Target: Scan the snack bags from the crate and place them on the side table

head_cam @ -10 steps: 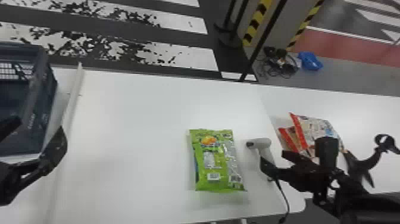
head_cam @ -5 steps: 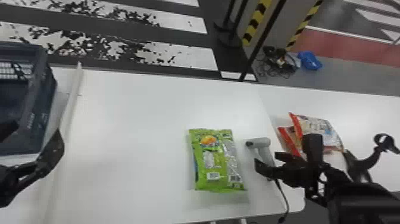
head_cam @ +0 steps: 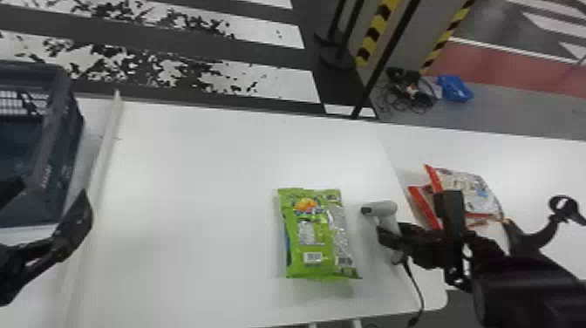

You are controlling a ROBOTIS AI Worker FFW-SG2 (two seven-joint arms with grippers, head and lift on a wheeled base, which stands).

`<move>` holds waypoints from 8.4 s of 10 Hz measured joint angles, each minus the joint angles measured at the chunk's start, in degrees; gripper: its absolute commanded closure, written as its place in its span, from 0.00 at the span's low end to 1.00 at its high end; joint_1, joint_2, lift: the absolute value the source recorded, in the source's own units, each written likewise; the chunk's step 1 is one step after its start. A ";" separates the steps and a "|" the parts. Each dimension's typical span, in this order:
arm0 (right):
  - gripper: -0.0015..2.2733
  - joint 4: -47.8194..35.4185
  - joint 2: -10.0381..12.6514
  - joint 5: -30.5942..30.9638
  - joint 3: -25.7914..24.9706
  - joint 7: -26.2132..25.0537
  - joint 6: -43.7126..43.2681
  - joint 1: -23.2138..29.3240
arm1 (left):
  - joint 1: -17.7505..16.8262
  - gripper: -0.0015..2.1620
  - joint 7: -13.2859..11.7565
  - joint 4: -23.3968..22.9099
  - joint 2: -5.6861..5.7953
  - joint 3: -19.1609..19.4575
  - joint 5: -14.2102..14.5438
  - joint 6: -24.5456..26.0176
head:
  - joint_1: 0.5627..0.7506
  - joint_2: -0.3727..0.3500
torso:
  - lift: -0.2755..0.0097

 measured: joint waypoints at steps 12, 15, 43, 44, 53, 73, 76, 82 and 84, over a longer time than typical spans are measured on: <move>0.98 -32.80 10.51 -5.00 -10.02 0.79 22.08 18.22 | -0.69 0.04 3.01 -0.81 0.00 -2.30 -1.03 0.56 | 0.70 0.14 | 0.64; 0.98 -37.66 11.49 -5.49 -10.74 2.78 31.01 19.62 | -0.69 0.04 3.33 -0.71 0.00 -1.98 -1.09 0.83 | 0.70 0.17 | 0.64; 0.98 -13.19 2.84 -5.28 -7.06 0.62 14.81 3.02 | 0.76 0.04 3.42 -1.49 0.00 -2.14 -0.87 0.62 | 0.70 0.09 | 0.64; 0.98 -12.03 2.61 -4.73 -6.19 0.47 13.90 2.69 | 0.74 0.04 3.36 -1.50 0.00 -2.19 -0.83 0.68 | 0.70 0.09 | 0.64; 0.52 -9.47 2.54 -2.72 -3.13 0.25 10.52 3.62 | 1.62 0.04 3.25 -2.87 0.00 -2.56 -0.70 0.87 | 0.70 0.10 | 0.64; 0.05 -17.12 4.21 -10.86 -2.48 13.63 17.11 8.39 | 2.12 0.04 3.08 -2.65 0.00 -2.34 -0.38 0.69 | 0.70 0.30 | 0.64; 0.05 -14.51 3.96 -7.46 1.07 13.61 15.28 7.23 | 2.12 0.04 2.99 -2.52 0.00 -2.15 -0.09 0.70 | 0.70 0.32 | 0.64; 0.95 -13.22 3.59 -4.58 2.52 14.01 13.64 6.75 | 2.19 0.04 2.69 -2.29 0.00 -2.05 0.49 0.52 | 0.70 0.32 | 0.64; 0.98 -13.39 3.60 -4.54 1.64 15.78 11.09 7.28 | 2.36 0.04 2.63 -2.39 0.00 -2.02 0.55 0.45 | 0.70 0.32 | 0.64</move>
